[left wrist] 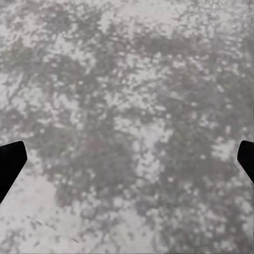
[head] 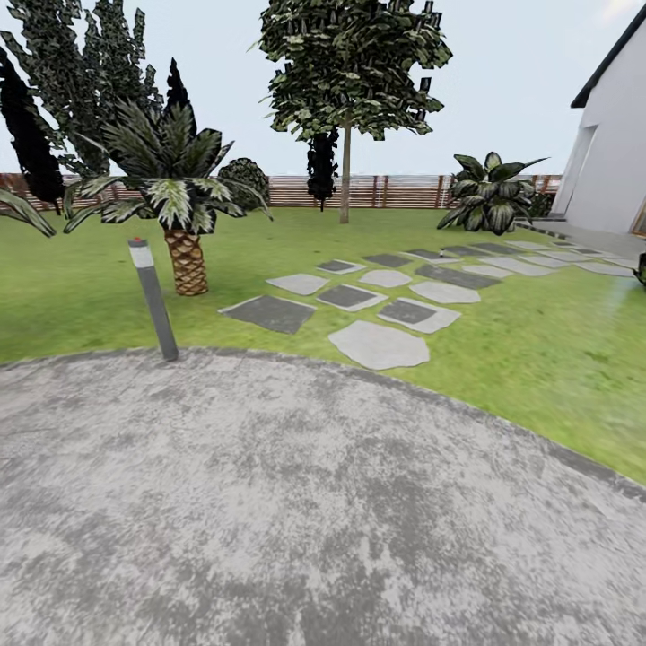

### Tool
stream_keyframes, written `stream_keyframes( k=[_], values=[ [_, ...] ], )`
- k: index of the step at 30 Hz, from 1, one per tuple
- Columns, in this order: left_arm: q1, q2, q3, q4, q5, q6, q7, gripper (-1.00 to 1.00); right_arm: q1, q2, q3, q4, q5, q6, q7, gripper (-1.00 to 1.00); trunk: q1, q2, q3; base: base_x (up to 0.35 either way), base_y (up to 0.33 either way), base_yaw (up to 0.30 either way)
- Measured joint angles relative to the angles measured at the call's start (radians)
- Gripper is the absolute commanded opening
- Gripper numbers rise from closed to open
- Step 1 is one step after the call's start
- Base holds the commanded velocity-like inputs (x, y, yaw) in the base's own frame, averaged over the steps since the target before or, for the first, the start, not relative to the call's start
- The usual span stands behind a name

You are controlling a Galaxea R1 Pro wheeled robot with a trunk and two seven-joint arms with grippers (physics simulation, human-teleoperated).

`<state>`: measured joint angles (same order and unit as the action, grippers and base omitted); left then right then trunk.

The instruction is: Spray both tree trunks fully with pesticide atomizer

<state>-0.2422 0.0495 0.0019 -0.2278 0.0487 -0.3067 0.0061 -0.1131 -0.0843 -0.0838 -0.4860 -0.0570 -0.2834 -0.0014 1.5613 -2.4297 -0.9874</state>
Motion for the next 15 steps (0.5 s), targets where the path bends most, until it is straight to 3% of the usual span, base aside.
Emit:
stream_keyframes(
  k=[15],
  values=[
    [0.000,0.000,0.000,0.000,0.000,0.000,0.000,1.00,0.000,0.000,0.000,0.000,0.000,0.000,0.000,1.00,0.000,0.000,0.000,0.340,0.000,0.000]
  ],
)
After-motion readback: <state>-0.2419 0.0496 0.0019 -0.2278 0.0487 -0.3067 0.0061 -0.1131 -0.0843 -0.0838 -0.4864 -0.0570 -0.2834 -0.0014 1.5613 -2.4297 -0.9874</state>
